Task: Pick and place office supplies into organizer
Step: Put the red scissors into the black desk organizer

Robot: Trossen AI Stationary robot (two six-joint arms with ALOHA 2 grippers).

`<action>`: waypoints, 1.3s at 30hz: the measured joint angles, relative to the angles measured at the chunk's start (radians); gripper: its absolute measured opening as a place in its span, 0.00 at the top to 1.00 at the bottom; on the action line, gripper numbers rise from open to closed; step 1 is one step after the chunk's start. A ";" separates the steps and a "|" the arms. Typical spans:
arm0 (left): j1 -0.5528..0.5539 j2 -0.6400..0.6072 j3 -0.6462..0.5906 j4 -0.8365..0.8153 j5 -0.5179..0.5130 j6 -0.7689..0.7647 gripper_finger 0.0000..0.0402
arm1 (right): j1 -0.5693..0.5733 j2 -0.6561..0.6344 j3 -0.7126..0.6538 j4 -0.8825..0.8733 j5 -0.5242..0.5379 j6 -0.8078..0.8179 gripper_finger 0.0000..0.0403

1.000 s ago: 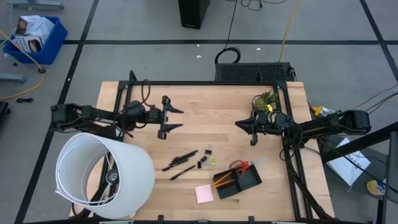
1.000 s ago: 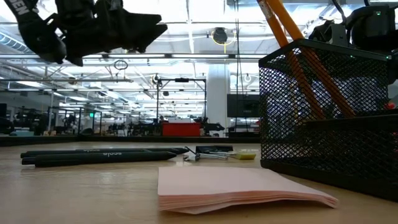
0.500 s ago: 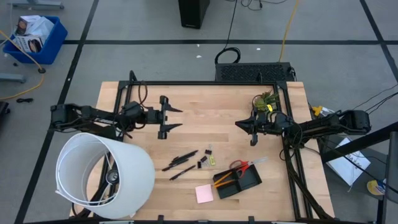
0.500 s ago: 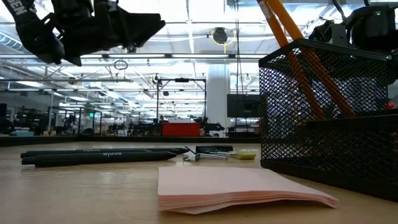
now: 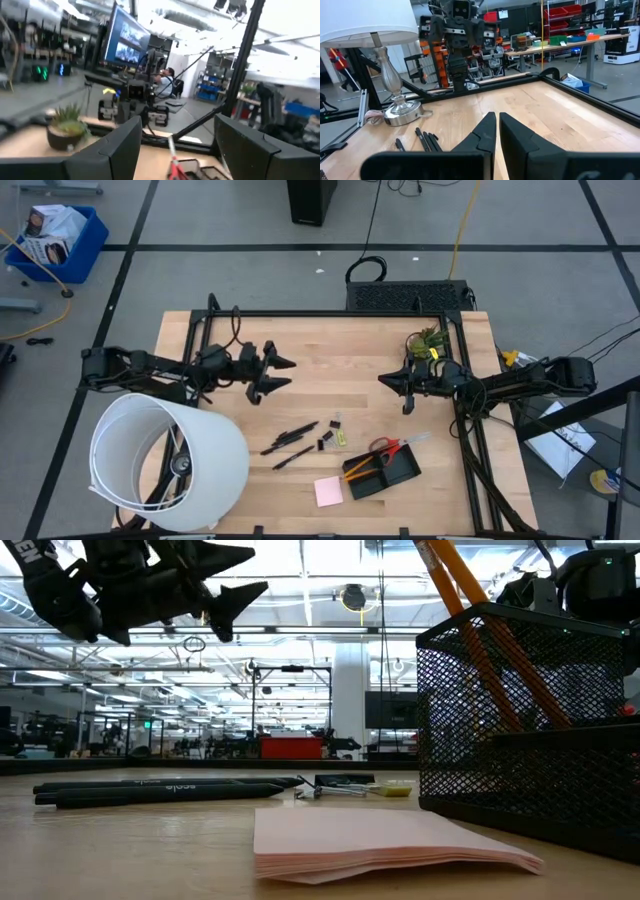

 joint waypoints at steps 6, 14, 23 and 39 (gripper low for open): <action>0.024 0.000 0.000 -0.116 0.050 -0.019 0.37 | 0.004 -0.001 0.010 0.118 0.000 0.044 0.96; 0.040 0.000 0.000 -0.203 -0.004 0.004 0.37 | 0.009 -0.001 0.011 0.257 0.022 0.198 0.96; 0.040 -0.006 0.000 -0.218 0.029 -0.045 0.37 | 0.016 -0.002 0.011 0.178 0.081 0.255 0.96; 0.008 -0.403 -0.322 0.007 -0.005 0.049 0.37 | 0.012 -0.003 0.168 -0.350 -0.177 0.229 0.96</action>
